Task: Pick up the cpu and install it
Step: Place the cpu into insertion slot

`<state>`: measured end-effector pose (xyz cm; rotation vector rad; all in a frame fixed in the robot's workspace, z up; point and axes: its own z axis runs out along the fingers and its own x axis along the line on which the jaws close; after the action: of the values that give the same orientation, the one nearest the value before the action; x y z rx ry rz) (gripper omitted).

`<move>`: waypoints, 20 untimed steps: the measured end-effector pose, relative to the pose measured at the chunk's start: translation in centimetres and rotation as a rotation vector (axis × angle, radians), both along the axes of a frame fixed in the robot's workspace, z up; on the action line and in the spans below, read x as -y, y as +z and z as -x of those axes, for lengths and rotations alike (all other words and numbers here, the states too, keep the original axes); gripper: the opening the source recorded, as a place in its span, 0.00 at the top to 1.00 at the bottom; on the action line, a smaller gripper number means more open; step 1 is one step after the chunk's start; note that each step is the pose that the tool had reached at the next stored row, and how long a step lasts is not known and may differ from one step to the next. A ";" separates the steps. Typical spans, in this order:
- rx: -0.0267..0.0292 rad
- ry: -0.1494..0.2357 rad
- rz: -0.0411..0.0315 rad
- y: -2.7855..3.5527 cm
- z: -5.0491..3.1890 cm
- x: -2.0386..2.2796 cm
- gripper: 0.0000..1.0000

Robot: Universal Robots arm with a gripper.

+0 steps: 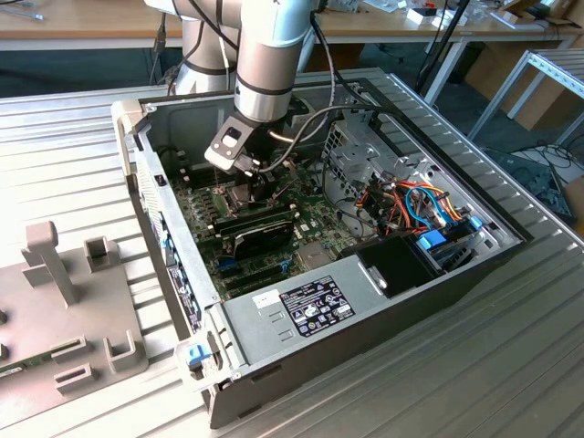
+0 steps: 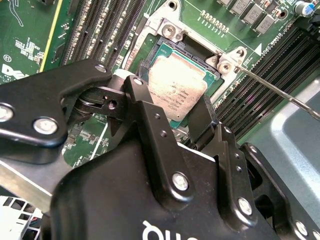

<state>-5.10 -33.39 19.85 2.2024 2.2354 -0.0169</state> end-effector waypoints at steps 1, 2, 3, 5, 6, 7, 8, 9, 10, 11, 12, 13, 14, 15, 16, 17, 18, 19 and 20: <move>0.0000 0.000 0.0000 0.02 0.00 0.00 0.45; -0.0001 0.000 0.0001 0.05 0.00 0.00 0.45; -0.0001 0.000 0.0001 0.05 0.00 0.00 0.45; -0.0001 0.000 0.0001 0.06 0.00 0.00 0.45; -0.0008 0.000 0.0001 0.06 0.00 0.00 0.45; -0.0010 0.000 0.0002 0.07 0.00 0.01 0.45; -0.0011 0.000 0.0003 0.07 0.01 0.01 0.45; -0.0031 0.000 0.0001 0.06 0.00 0.00 0.45; -0.0055 0.000 0.0002 0.07 0.00 0.01 0.45; -0.0055 0.000 0.0002 0.07 0.00 0.00 0.45; -0.0055 0.000 0.0001 0.06 0.00 0.00 0.45; -0.0073 0.000 0.0000 0.06 0.00 0.00 0.45; -0.0145 0.000 -0.0002 0.04 -0.01 0.00 0.45; -0.0198 0.000 0.0002 0.06 0.00 0.00 0.45; -0.0226 0.000 0.0003 0.06 -0.01 0.01 0.45; -0.0252 0.000 0.0000 0.05 -0.02 0.00 0.45; -0.0269 0.000 -0.0001 0.05 -0.02 0.00 0.45; -0.0273 0.000 -0.0001 0.05 -0.04 0.00 0.45; -0.0275 0.000 0.0000 0.05 -0.06 0.00 0.45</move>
<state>-5.04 -33.39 19.90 2.2159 2.2492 -0.0474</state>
